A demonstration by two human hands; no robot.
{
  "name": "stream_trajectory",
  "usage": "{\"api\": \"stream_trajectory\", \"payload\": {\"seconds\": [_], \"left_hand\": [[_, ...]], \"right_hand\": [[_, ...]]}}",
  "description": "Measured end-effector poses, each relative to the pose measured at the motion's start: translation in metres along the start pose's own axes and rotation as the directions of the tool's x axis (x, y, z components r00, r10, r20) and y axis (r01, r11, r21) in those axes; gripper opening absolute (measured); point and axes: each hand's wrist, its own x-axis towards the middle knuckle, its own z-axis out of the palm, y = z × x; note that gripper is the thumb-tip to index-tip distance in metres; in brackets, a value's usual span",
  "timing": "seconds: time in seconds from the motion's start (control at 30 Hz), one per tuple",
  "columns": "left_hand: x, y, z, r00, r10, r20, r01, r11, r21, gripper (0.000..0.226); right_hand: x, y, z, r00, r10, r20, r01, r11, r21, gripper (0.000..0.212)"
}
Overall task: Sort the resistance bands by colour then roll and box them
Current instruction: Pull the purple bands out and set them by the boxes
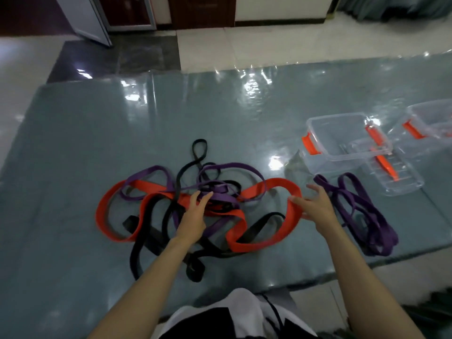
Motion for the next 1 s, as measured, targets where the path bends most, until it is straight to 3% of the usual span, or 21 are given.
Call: {"api": "stream_trajectory", "payload": {"seconds": [0.13,0.27,0.5,0.83,1.0], "left_hand": [[-0.002,0.000,-0.010,0.995,-0.021,-0.102,-0.005,0.968,-0.252,0.066],[0.010,0.010,-0.022,0.966,-0.251,-0.064,0.139,0.711,-0.689,0.060],[0.038,0.013,-0.023,0.885,-0.464,0.041,0.324,0.550,-0.769,0.061],[0.058,-0.004,-0.024,0.853,-0.523,0.002,0.367,0.596,-0.715,0.023],[0.064,-0.025,-0.025,0.846,-0.533,0.009,0.360,0.559,-0.746,0.026]], "right_hand": [[-0.009,-0.033,0.023,0.992,-0.112,0.052,0.100,0.975,0.200,0.056],[-0.010,-0.043,0.044,0.981,-0.167,0.097,0.140,0.961,0.238,0.053],[-0.010,-0.030,0.046,0.990,-0.124,0.061,0.123,0.992,0.013,0.034],[0.027,-0.015,0.053,0.992,-0.118,0.043,0.125,0.964,-0.235,0.039],[0.051,-0.007,0.076,0.988,-0.146,0.054,0.153,0.852,-0.501,0.039]]}}
